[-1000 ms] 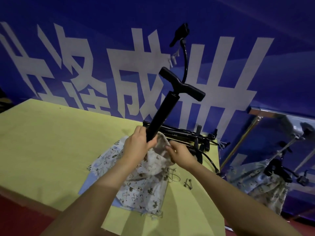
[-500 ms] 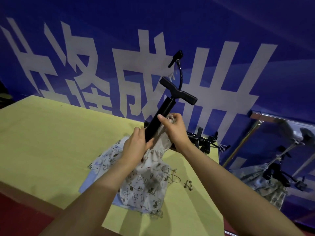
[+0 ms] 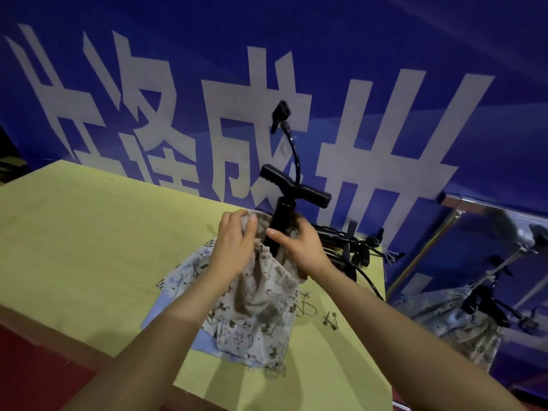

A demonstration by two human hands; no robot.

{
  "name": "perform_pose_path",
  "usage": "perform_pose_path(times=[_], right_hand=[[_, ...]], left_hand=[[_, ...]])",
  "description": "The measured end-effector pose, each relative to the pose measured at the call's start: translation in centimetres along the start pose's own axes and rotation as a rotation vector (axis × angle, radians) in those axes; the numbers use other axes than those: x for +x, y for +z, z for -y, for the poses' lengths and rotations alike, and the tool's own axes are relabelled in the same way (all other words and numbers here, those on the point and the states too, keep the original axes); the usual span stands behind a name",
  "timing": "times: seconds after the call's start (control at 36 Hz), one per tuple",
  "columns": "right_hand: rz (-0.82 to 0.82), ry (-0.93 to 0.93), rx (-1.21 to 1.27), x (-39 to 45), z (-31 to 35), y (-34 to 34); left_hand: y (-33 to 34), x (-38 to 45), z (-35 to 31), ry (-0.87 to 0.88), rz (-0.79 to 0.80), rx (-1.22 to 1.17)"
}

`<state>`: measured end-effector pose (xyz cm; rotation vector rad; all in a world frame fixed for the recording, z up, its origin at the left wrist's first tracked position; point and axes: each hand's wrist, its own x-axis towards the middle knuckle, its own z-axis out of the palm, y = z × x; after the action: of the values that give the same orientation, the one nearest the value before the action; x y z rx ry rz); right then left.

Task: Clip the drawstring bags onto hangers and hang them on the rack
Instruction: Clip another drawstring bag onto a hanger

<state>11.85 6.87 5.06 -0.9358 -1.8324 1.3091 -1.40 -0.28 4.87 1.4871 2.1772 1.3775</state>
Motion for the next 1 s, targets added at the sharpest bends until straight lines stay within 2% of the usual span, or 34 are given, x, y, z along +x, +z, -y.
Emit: perform_pose_path(times=[0.11,0.17,0.22,0.33,0.39,0.5,0.56,0.64,0.83,1.0], right_hand=[[0.055,-0.006,-0.156,-0.6,-1.3,1.1],[0.054,-0.002,-0.186,-0.8,-1.5,1.5],[0.059,-0.017,-0.247,-0.6,-1.4,2.0],[0.086,-0.058,-0.355,-0.1,-1.1,2.6],[0.087,-0.088,-0.372,0.0,-1.1,2.8],[0.122,-0.104,-0.359,0.0,-0.8,2.4],[0.175,-0.066,-0.294,-0.1,-0.7,1.7],[0.237,-0.002,-0.279,-0.1,-0.6,0.3],[0.104,0.040,-0.440,-0.2,-0.6,-2.9],[-0.009,-0.081,-0.601,0.2,-0.3,-3.8]], left_hand=[[-0.5,0.0,-0.4,0.032,-0.052,0.008],[-0.6,-0.2,-0.4,0.058,-0.052,0.084],[-1.0,-0.7,-0.2,0.148,-0.098,0.210],[-1.2,-0.5,0.0,0.363,-0.295,0.435],[-1.4,0.0,-0.6,0.465,-0.284,0.552],[-1.9,1.4,-1.6,0.594,-0.118,0.705],[-2.0,1.9,-1.6,0.597,-0.075,0.727],[-1.7,2.4,-1.4,0.552,-0.129,0.728],[-1.5,2.7,-1.7,0.452,-0.369,0.782],[-0.5,2.3,-2.5,0.418,-0.304,0.850]])
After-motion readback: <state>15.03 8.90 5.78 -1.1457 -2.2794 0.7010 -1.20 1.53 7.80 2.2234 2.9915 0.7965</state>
